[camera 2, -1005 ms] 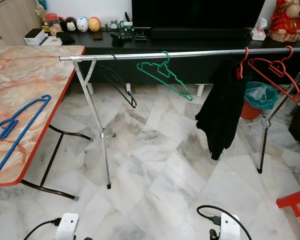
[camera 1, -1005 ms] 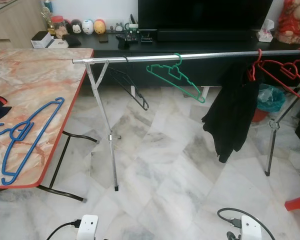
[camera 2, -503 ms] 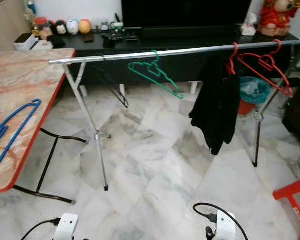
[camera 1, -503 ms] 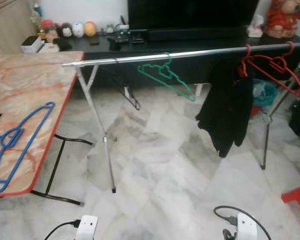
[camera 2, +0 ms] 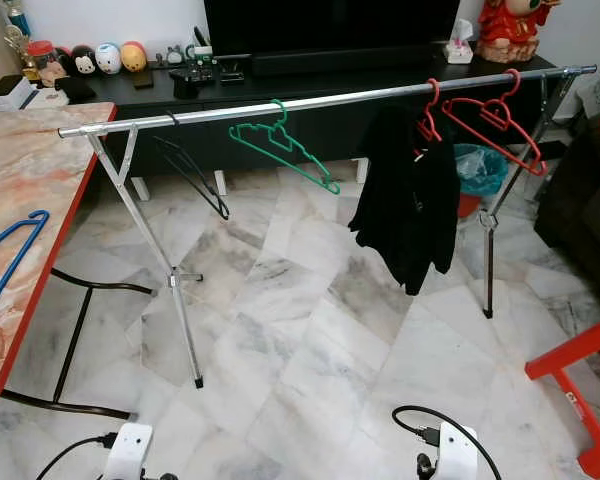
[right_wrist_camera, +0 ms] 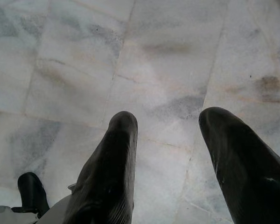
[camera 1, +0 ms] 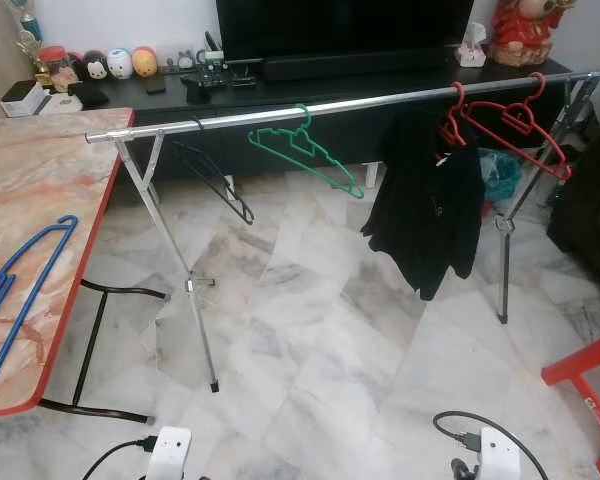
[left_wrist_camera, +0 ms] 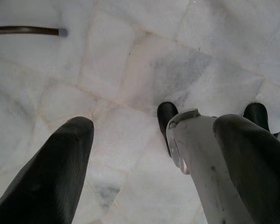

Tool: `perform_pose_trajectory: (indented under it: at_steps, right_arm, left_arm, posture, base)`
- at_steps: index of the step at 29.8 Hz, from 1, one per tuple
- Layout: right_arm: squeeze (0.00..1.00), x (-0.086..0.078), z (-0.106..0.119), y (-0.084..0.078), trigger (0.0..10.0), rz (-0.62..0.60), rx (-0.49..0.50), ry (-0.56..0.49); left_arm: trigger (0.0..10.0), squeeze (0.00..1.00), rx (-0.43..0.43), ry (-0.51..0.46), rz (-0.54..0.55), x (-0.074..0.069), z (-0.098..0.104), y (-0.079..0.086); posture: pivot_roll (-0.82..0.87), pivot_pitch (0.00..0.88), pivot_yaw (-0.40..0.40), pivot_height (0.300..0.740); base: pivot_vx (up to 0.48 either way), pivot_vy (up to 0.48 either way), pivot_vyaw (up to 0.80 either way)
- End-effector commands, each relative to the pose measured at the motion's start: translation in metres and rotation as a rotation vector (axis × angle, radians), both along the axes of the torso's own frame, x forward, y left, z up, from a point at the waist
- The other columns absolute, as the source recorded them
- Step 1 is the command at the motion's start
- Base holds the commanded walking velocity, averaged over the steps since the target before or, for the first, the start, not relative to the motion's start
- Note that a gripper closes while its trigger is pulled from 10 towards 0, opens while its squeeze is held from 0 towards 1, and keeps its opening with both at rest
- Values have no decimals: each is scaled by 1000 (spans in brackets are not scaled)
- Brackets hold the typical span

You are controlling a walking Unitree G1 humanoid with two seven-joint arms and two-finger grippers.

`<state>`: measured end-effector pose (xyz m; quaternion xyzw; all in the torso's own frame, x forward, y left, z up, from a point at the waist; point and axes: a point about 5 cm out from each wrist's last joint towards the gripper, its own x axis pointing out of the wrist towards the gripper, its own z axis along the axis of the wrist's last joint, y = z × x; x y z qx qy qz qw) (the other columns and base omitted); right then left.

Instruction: Hang hanger

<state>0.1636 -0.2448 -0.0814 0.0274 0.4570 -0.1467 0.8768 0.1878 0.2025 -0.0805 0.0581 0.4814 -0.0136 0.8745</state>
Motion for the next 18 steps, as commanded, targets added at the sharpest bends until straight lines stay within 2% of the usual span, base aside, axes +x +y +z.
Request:
perform_pose_trajectory:
  at_steps: [1, 3, 6, 18]
  right_arm:
    - [0, -1, 0, -1, 10000, -11, 0, -2]
    - [0, -1, 0, -1, 10000, -12, 1, -2]
    - [0, 0, 0, -1, 10000, -8, 2, -3]
    - [0, 1, 1, -1, 10000, -8, 4, -8]
  left_arm:
    - [10000, 0, 4, 7, -11, -2, -1, 1]
    - [10000, 0, -13, 3, 17, -2, -1, -2]
    - [10000, 0, -9, 8, -10, -2, -2, -6]
    - [10000, 0, -15, 6, -4, -2, -2, -7]
  posture:
    - [26, 0, 22, 740]
    - [27, 0, 22, 740]
    - [28, 0, 22, 740]
    - [28, 0, 25, 740]
  base:
    - [0, -480, -700]
    - [0, -195, -700]
    - [0, 0, -700]
    - [0, 0, -699]
